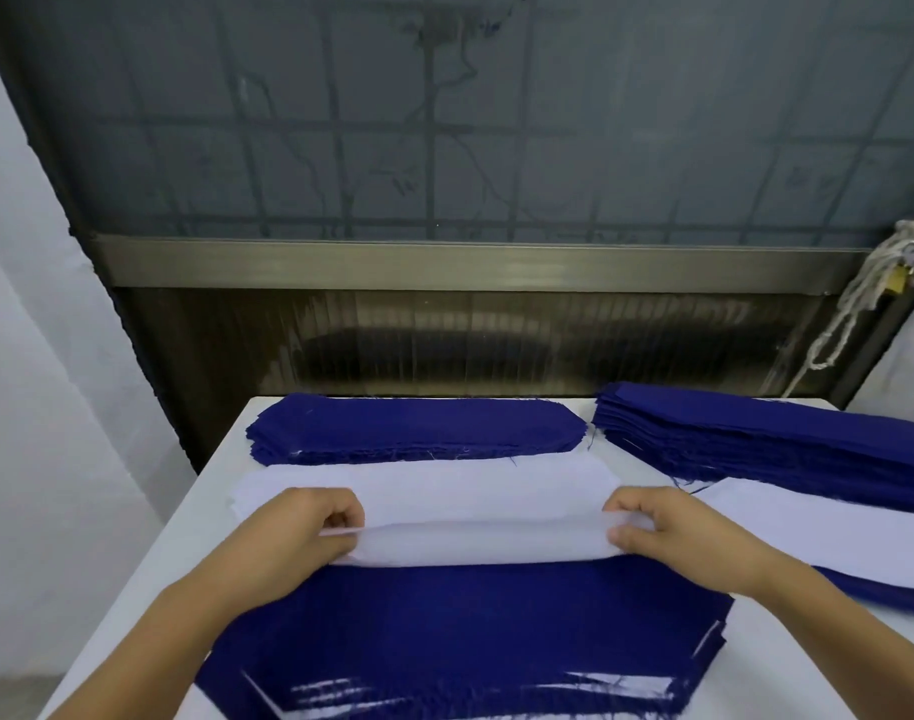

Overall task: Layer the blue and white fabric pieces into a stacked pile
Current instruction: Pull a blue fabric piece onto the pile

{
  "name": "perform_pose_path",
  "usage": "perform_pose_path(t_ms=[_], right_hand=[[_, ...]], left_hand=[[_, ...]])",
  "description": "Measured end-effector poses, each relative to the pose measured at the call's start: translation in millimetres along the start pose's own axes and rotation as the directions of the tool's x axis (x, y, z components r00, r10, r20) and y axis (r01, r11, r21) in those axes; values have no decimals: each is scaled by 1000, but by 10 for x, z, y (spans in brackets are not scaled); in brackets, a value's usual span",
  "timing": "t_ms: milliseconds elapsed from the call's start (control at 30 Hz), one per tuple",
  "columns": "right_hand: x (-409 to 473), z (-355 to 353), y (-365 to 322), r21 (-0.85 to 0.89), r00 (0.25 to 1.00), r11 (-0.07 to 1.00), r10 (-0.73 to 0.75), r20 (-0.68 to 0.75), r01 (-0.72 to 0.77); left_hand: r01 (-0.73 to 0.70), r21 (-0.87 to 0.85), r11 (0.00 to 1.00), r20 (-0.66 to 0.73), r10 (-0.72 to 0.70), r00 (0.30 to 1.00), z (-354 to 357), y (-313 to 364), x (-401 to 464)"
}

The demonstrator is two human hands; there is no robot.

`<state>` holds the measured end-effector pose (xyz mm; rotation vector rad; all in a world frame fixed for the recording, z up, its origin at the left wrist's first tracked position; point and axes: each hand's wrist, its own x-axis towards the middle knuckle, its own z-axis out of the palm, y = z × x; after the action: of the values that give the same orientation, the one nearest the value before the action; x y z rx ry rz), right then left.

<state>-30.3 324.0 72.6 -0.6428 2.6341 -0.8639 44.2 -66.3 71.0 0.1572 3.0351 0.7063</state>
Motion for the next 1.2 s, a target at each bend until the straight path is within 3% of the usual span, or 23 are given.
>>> perform_pose_path(t_ms=[133, 233, 400, 600, 900, 1200], right_hand=[[-56, -81, -142, 14, 949, 993, -104, -298, 113], [-217, 15, -120, -161, 892, 962, -264, -367, 219], [-518, 478, 129, -309, 885, 889, -411, -219, 337], [-588, 574, 230, -340, 906, 890, -380, -187, 304], [-554, 507, 220, -329, 950, 905, -307, -66, 270], [-242, 632, 148, -407, 954, 871, -299, 6, 275]], left_hand=[[-25, -55, 998, -279, 9, 960, -90, 75, 15], [-98, -86, 991, -313, 67, 947, -85, 20, -148], [-178, -6, 984, -92, 177, 980, 264, -110, -462], [-206, 9, 979, -83, 206, 975, 374, -137, -527], [-92, -102, 990, 188, 110, 976, 348, -93, -440], [-163, -124, 979, 111, 177, 978, 661, 170, -183]])
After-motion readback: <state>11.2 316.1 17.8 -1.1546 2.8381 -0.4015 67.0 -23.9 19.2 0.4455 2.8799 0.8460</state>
